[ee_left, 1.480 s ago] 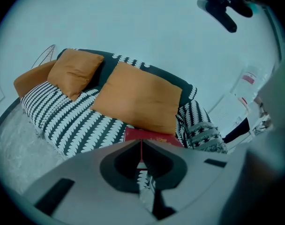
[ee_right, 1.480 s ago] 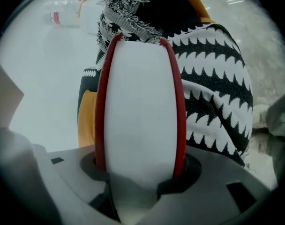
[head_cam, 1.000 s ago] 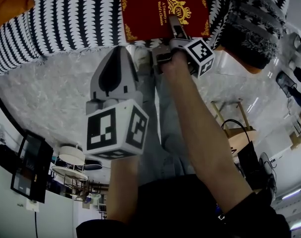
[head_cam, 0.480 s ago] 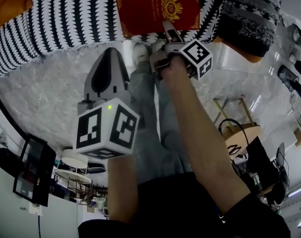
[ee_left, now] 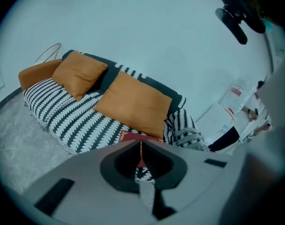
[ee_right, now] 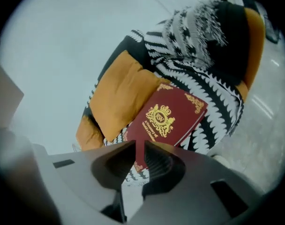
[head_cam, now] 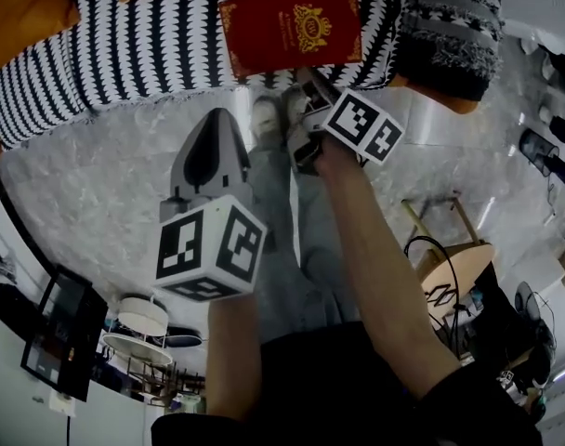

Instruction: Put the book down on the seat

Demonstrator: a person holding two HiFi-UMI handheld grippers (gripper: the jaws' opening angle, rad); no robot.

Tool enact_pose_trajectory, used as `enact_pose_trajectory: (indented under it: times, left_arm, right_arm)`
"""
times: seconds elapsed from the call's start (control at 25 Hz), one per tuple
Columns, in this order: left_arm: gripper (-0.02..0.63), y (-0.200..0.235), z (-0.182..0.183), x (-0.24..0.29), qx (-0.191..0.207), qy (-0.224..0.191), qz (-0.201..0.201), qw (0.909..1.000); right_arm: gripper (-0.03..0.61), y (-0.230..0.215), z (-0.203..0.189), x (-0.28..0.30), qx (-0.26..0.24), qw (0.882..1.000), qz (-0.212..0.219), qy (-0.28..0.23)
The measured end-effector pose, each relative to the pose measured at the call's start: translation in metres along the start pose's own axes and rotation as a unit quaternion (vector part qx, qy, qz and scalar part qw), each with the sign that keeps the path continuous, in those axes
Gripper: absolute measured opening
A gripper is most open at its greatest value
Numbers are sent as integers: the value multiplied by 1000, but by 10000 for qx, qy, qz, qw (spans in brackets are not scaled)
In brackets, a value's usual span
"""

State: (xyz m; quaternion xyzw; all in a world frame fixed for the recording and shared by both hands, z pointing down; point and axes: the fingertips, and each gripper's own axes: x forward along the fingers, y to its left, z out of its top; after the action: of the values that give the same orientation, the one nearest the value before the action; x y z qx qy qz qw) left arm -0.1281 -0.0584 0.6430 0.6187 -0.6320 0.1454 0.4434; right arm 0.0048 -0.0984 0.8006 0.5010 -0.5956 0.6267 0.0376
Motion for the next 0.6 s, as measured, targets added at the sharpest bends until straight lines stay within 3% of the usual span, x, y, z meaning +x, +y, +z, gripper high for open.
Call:
enact_pose_trajectory:
  times: [0.2,0.4,0.6]
  left_arm:
    - [20,-8,10,-19,12,-192,-20,9998]
    - [20,-13,6,-24,3,-108,3,9999]
    - [20,-31,35,-35,834,-309,71,9960]
  right_arm:
    - [19,34,17,-22,-1113,9937,96,-40]
    - [11,58,22,-46,-2378,9709,-283,-19]
    - [11,103,39,-74,-3322,9426,-268,-221]
